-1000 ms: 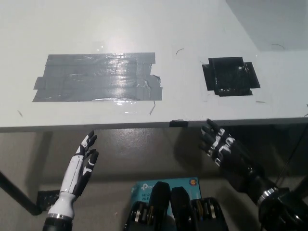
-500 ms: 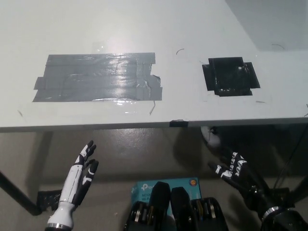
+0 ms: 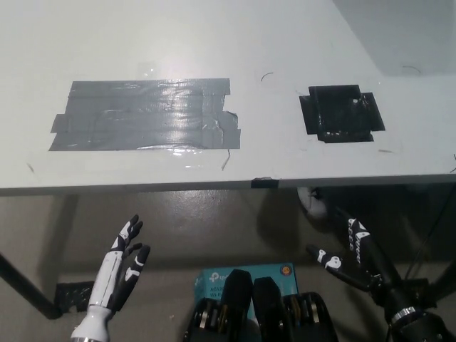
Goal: A grey duster is kept infront of the robot in the middle of the table and the robot extends its right arm to grab the duster, picks it up and hands it to a person
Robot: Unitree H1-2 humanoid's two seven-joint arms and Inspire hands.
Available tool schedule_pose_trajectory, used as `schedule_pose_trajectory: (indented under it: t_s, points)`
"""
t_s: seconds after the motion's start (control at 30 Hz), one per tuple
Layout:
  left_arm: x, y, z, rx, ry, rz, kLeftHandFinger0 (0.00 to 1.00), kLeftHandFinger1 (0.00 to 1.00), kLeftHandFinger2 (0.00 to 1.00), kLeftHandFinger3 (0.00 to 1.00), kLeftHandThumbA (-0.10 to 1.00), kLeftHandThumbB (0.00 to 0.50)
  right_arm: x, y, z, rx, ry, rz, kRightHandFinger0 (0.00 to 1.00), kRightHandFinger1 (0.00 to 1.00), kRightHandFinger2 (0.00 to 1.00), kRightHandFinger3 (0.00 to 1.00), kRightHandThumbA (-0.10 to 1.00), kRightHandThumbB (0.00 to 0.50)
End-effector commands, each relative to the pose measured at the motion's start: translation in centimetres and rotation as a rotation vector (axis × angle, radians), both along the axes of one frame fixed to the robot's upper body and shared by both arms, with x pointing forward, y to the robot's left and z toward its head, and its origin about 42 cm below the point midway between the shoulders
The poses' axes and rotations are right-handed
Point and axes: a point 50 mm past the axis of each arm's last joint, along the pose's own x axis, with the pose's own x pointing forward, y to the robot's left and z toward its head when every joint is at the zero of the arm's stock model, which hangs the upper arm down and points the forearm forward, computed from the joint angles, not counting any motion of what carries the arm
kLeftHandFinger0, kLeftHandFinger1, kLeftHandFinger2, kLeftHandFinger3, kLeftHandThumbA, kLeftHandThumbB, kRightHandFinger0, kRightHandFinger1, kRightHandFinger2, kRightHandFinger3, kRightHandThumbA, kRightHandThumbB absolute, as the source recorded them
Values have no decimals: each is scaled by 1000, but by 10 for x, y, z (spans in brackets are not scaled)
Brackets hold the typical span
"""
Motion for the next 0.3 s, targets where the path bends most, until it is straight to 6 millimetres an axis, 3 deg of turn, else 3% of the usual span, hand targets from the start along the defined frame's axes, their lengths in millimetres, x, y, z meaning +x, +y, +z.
schedule_pose_trajectory:
  t_s: [0.0,0.27]
  points:
    - [0,-2,14,-29,-84,-2,912,993,1000,1000,953,193,3,-2,24,-165,-286,59,1000,1000,1000,1000,924,402]
    - [0,-3,14,-33,-83,-7,922,999,1000,1000,958,204,3,-1,25,-177,-303,61,1000,1000,1000,1000,919,400]
